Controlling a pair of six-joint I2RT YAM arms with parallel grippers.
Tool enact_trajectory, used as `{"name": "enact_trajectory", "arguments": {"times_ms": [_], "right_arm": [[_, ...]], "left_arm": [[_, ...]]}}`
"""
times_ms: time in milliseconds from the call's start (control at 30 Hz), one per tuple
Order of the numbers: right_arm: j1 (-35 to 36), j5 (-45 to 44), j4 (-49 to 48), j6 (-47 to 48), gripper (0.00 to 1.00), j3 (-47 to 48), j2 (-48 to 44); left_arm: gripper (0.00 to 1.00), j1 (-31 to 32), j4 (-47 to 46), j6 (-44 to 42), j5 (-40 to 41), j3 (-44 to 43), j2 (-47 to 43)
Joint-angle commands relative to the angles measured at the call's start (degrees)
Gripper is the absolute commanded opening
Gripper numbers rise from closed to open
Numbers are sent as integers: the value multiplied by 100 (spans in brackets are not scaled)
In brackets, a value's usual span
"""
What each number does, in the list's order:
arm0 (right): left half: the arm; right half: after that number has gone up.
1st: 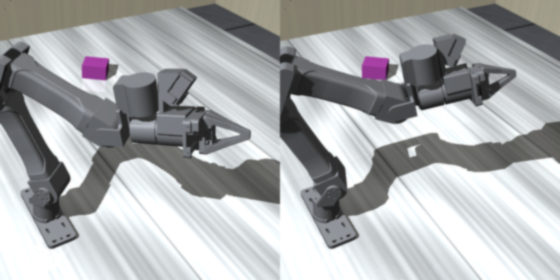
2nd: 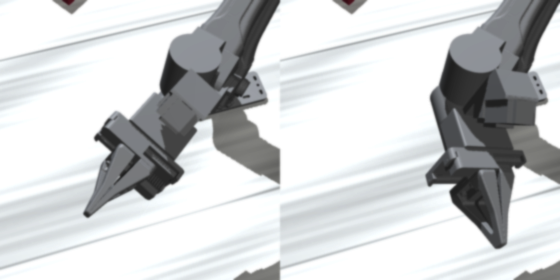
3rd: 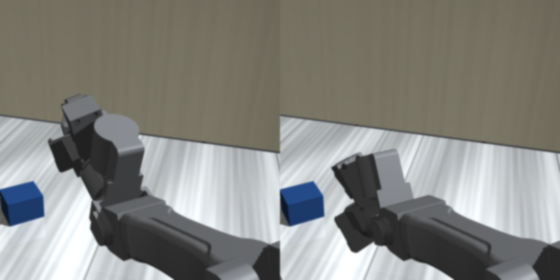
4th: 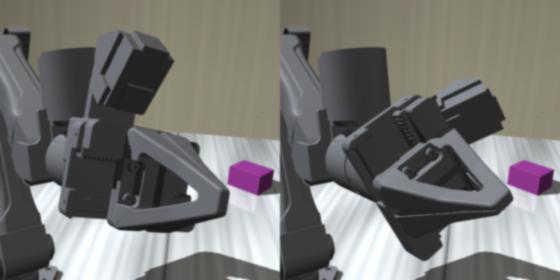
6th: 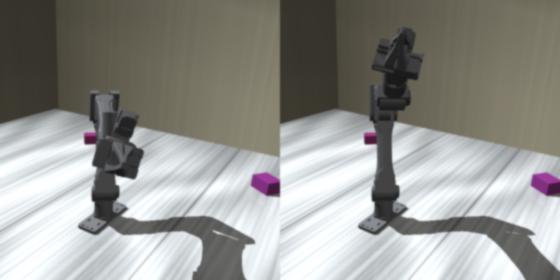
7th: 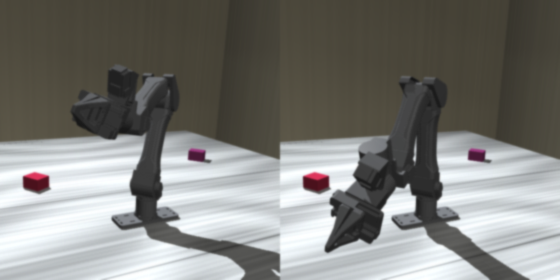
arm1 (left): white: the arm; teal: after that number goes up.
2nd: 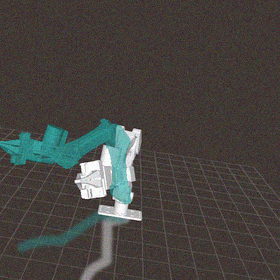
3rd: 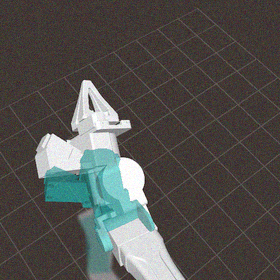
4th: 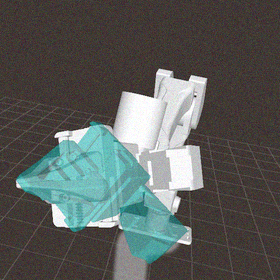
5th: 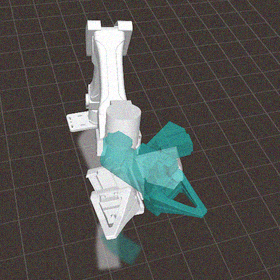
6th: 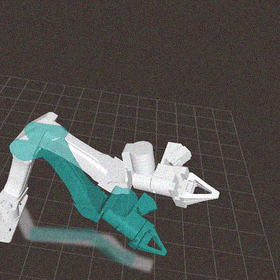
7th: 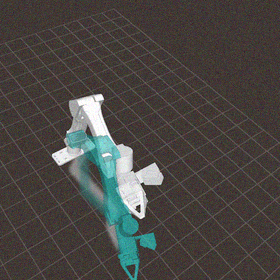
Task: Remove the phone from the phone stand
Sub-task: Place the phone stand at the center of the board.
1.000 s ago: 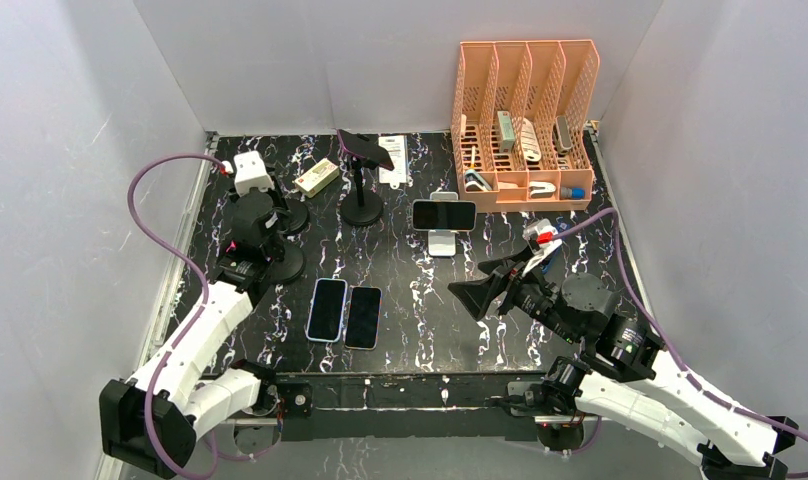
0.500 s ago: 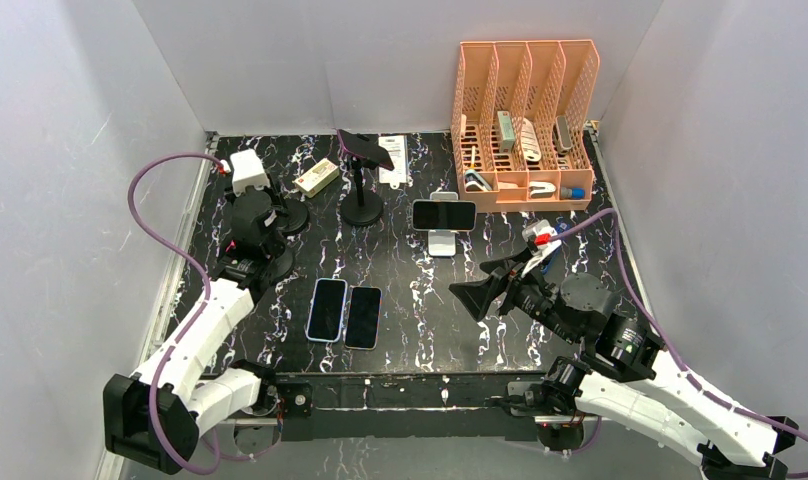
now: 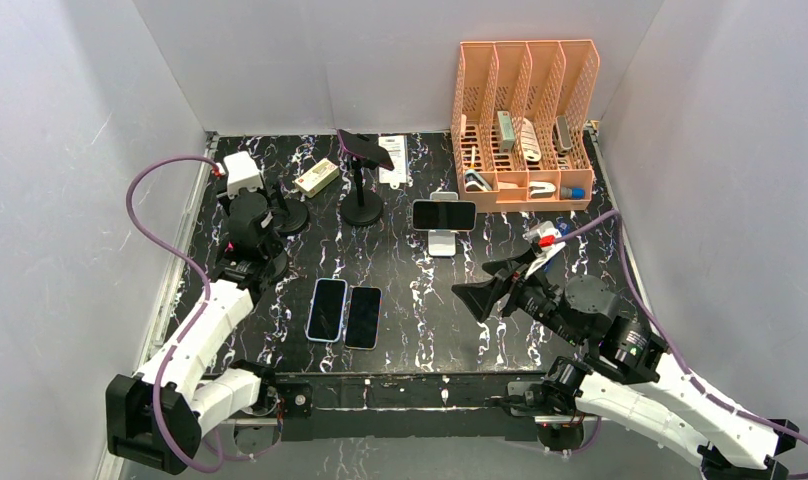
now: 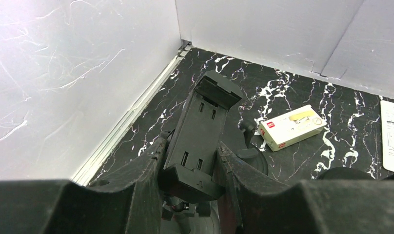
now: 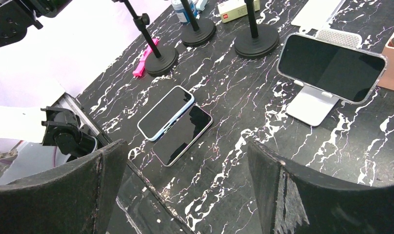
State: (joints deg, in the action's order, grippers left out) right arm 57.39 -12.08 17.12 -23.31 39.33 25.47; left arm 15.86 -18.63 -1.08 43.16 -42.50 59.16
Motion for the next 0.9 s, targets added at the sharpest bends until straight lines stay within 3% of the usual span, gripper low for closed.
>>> {"name": "enact_trajectory", "arguments": {"times_ms": [0, 33, 67, 200, 367, 633, 867], "right_arm": [[-4, -90, 20, 59, 99, 275, -91], [0, -92, 31, 60, 99, 281, -96], [1, -92, 34, 62, 99, 285, -102], [1, -92, 77, 53, 99, 357, -78], [0, -88, 138, 37, 99, 404, -48], [0, -90, 206, -49, 99, 448, 165], [-2, -137, -13, -77, 99, 338, 563]], "left_arm": [[0, -73, -121, 5, 198, 18, -235], [2, -69, -23, 39, 121, 6, -275], [10, -72, 61, 61, 46, -14, -314], [51, -67, 439, 152, -233, -135, -509], [77, -67, 1085, 745, -213, -508, -725], [79, -64, 2625, 2101, 137, -1558, -976], [80, 2, 2767, 2785, -2859, -2318, -716]]}}
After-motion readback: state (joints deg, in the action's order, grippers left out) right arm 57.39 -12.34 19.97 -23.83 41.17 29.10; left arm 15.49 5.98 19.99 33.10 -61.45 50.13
